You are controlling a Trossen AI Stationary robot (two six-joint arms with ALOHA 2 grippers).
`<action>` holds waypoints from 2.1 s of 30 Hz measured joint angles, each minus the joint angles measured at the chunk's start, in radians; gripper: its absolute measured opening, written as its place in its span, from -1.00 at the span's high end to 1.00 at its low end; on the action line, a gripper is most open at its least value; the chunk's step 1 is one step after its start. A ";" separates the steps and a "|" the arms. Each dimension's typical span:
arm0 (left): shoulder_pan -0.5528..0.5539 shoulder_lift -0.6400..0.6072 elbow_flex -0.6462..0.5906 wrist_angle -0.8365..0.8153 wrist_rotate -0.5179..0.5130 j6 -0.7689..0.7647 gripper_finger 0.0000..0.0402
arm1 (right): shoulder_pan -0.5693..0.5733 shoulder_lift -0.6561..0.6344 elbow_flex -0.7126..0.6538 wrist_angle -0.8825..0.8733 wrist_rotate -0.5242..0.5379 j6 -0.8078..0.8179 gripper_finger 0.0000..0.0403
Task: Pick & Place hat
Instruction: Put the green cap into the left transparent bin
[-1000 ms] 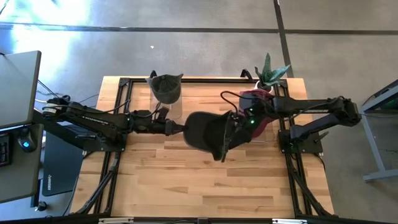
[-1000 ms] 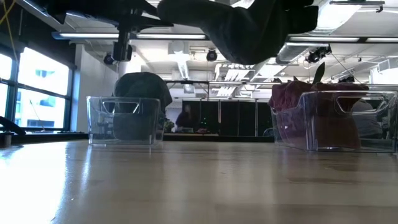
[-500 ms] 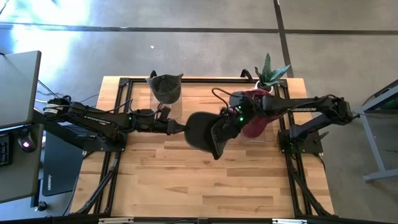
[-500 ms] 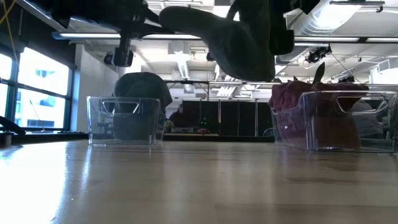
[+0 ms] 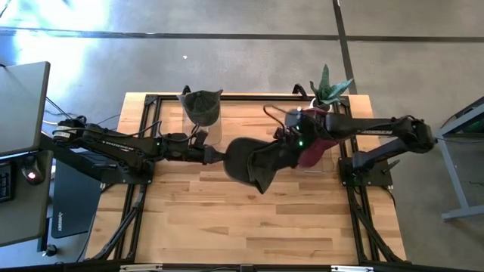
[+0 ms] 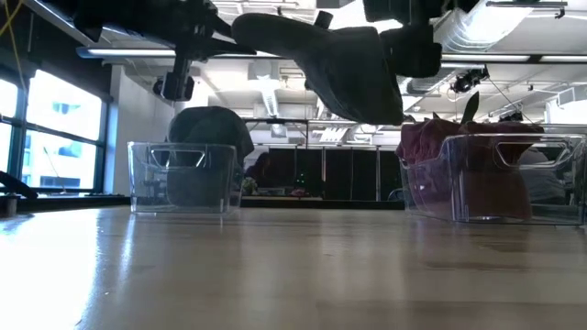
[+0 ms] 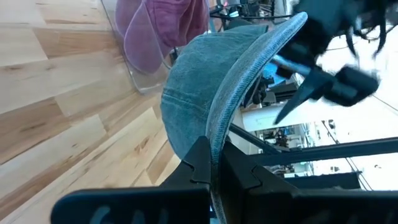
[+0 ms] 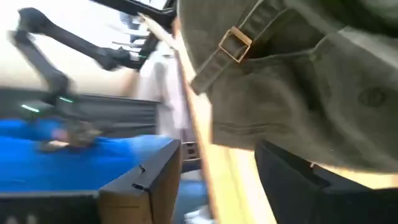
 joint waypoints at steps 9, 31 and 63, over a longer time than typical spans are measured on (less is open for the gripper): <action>0.000 0.000 0.000 0.000 0.009 -0.029 1.00 | 0.294 -0.013 0.000 -0.107 0.705 -0.145 0.75; 0.000 -0.011 0.001 0.105 0.147 -0.124 1.00 | 0.396 -0.040 0.000 0.101 0.937 -0.457 0.96; 0.001 -0.027 0.000 0.116 0.129 -0.223 1.00 | 0.489 -0.202 0.002 0.039 0.504 -0.628 -0.04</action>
